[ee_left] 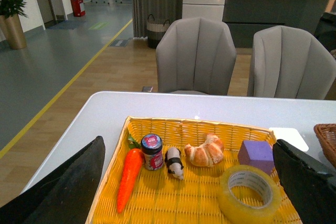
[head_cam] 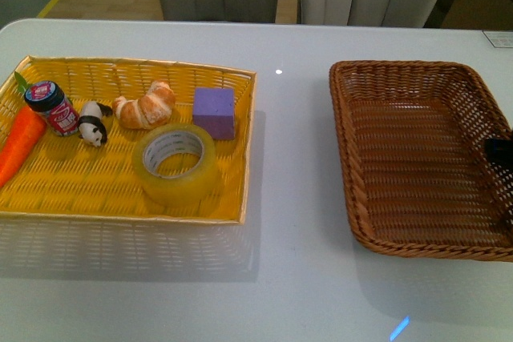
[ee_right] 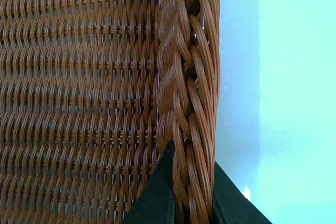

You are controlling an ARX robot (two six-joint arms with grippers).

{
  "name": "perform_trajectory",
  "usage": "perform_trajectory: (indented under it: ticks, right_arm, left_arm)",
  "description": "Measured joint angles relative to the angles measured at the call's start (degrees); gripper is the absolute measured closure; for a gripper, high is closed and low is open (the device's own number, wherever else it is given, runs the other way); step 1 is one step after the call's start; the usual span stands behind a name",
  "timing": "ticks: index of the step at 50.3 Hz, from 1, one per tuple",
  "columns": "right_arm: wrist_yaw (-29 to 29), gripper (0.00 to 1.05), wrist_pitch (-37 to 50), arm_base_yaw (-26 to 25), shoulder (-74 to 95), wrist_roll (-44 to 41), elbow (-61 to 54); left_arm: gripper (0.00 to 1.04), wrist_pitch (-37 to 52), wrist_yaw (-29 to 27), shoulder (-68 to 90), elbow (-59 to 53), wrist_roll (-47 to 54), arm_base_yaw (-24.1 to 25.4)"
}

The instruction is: Move tape to another basket

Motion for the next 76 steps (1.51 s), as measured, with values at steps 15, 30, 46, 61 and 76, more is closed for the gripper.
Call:
perform_trajectory:
  ticks: [15,30,46,61,76]
  right_arm:
    - [1.0,1.01,2.1,8.0,0.0,4.3,-0.7]
    - [2.0,0.74,2.6,9.2,0.0,4.9,-2.4]
    - [2.6,0.25,9.3,6.9,-11.0,9.3,-9.9]
    - [8.3,0.29,44.1,6.8,-27.5,7.8,-31.2]
    - [11.0,0.74,53.6,9.9,-39.5,6.3,-44.4]
  left_arm:
    - [0.09,0.0,0.0,0.0,0.0,0.0,0.0]
    - [0.09,0.0,0.0,0.0,0.0,0.0,0.0]
    - [0.09,0.0,0.0,0.0,0.0,0.0,0.0]
    - [0.09,0.0,0.0,0.0,0.0,0.0,0.0]
    - [0.09,0.0,0.0,0.0,0.0,0.0,0.0]
